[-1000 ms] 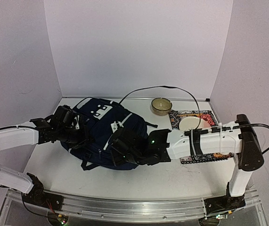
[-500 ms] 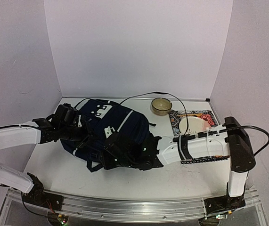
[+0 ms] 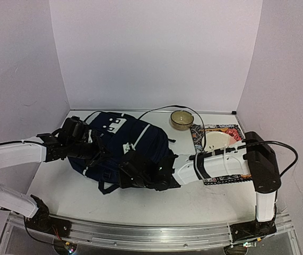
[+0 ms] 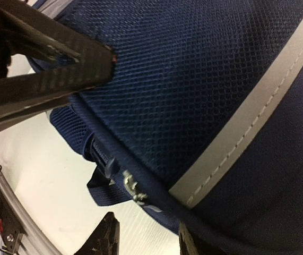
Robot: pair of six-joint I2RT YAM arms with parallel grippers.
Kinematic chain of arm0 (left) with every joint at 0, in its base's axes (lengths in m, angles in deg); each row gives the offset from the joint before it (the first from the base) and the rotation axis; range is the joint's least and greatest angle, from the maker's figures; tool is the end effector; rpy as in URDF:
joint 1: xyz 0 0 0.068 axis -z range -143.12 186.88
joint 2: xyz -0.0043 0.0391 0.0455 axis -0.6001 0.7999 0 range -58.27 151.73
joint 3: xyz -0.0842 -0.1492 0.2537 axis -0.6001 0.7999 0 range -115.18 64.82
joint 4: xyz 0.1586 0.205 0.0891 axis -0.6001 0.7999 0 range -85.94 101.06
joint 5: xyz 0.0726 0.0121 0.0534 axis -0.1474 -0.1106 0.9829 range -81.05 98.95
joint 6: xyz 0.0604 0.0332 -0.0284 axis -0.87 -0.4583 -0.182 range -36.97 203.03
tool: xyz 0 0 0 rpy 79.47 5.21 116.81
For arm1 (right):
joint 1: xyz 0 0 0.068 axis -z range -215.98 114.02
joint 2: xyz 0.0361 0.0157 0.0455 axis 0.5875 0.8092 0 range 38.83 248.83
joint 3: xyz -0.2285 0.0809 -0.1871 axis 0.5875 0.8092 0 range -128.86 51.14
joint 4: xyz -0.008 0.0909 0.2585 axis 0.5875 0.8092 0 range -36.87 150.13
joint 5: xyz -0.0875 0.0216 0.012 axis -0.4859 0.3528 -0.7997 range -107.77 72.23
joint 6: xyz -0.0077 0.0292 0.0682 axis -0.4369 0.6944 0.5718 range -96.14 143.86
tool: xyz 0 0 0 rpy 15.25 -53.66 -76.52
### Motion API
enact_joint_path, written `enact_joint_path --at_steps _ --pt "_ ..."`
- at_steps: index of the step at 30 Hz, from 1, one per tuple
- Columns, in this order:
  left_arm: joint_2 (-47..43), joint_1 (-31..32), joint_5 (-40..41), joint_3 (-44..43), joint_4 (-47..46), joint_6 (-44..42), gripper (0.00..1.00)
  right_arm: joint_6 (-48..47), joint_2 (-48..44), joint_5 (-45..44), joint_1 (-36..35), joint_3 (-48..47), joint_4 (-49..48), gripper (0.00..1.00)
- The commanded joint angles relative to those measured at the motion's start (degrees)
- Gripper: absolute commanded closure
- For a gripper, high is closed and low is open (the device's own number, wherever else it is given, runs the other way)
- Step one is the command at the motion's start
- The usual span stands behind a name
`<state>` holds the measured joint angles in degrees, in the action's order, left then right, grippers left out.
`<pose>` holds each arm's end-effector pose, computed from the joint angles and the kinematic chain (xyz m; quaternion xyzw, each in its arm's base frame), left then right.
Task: Pack the student bag
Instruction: Adjust the largest pocket of the bag at the center of the board, then rotate the student bag at the center of the board.
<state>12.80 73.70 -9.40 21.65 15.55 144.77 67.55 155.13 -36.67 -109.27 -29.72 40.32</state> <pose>0.2146 -0.1853 0.2430 -0.1260 0.8861 -0.4139 0.1661 0.1691 0.4927 0.2288 -0.1216 0.8168 0.3950 0.4024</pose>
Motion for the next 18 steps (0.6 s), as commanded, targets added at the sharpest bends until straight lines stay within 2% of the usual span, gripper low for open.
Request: enact_joint_path --at_steps 1,12,18 --pt "-1.23 0.62 -1.75 -3.32 -8.42 0.57 1.0 -1.85 1.55 -2.02 0.49 -2.97 -2.65 0.63" --pt "-0.99 1.21 -1.35 -2.06 -8.66 0.22 1.0 -2.35 1.08 -4.34 0.58 -4.71 -5.1 0.68" --pt "-1.52 1.3 -0.65 -1.72 -8.65 0.03 1.0 1.08 0.24 -7.09 1.13 -1.84 -4.31 0.82"
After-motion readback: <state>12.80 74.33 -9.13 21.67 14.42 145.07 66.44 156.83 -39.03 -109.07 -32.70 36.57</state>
